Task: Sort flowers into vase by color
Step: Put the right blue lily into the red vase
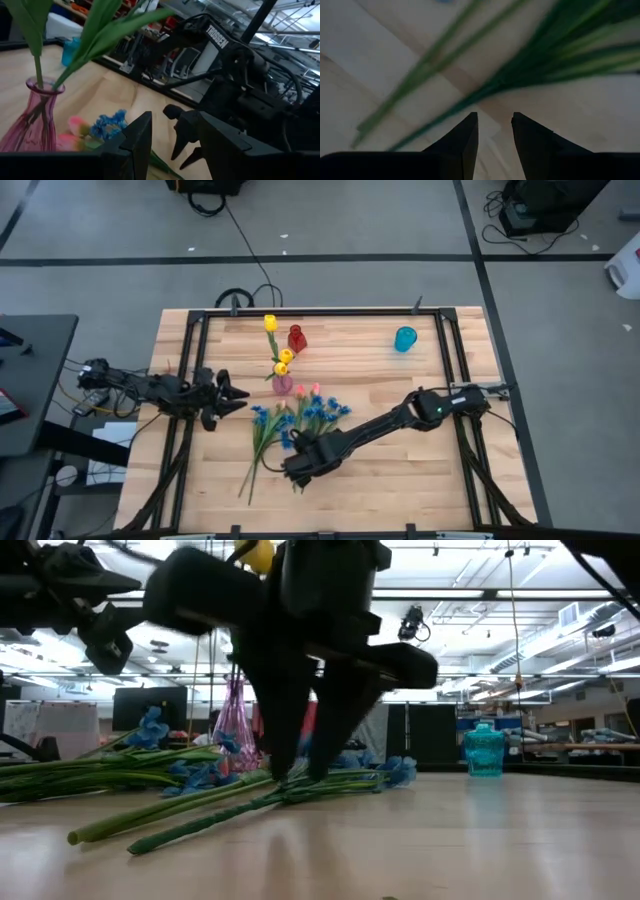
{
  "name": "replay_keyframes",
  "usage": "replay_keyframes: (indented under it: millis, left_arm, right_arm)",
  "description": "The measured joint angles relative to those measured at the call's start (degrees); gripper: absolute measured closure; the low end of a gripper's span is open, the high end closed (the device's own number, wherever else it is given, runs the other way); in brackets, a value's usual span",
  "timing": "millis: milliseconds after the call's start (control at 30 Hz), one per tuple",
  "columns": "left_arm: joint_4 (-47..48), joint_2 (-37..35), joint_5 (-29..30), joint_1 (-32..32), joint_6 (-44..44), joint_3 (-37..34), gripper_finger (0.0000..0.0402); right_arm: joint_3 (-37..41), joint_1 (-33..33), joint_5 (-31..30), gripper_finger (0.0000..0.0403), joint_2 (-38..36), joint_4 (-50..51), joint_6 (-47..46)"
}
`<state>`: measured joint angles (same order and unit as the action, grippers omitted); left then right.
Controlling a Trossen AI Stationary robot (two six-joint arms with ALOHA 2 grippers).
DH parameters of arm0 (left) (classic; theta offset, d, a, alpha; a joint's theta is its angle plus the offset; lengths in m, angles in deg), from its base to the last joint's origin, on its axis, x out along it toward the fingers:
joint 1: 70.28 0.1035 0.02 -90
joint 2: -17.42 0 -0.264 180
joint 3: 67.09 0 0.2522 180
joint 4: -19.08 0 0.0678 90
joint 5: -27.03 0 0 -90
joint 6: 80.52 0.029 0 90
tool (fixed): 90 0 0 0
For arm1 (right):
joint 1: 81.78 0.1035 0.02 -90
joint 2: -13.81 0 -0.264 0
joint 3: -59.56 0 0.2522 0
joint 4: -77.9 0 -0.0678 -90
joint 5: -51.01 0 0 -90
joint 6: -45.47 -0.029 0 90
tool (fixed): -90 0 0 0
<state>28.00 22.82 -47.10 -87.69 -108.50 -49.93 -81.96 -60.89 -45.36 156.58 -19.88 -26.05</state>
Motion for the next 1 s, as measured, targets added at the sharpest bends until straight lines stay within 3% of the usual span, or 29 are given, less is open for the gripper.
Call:
replay_keyframes:
  millis: [300, 500, 733, 1000]
  left_arm:
    - [-2.53, 3.23, 0.67, 0.0, 0.58, 0.0, 0.0238]
    - [-4.95, 4.45, 0.76, 0.0, 2.24, 0.0, 0.0238]
    - [-1.28, 4.74, -2.33, -0.01, 3.39, 0.0, 0.0238]
    - [-1.67, 4.74, 5.71, 0.04, 12.59, 0.0, 0.0238]
  right_arm:
    - [-5.34, 1.11, 1.21, 0.027, 3.48, 4.53, -0.18]
    - [-5.38, 1.12, -1.02, 0.027, 3.44, 3.6, 6.65]
    - [-5.38, -1.6, 0.73, 0.0269, 3.4, 2.46, 11.25]
    - [-5.38, -0.83, -2.28, 0.0238, 3.4, 2.58, 11.13]
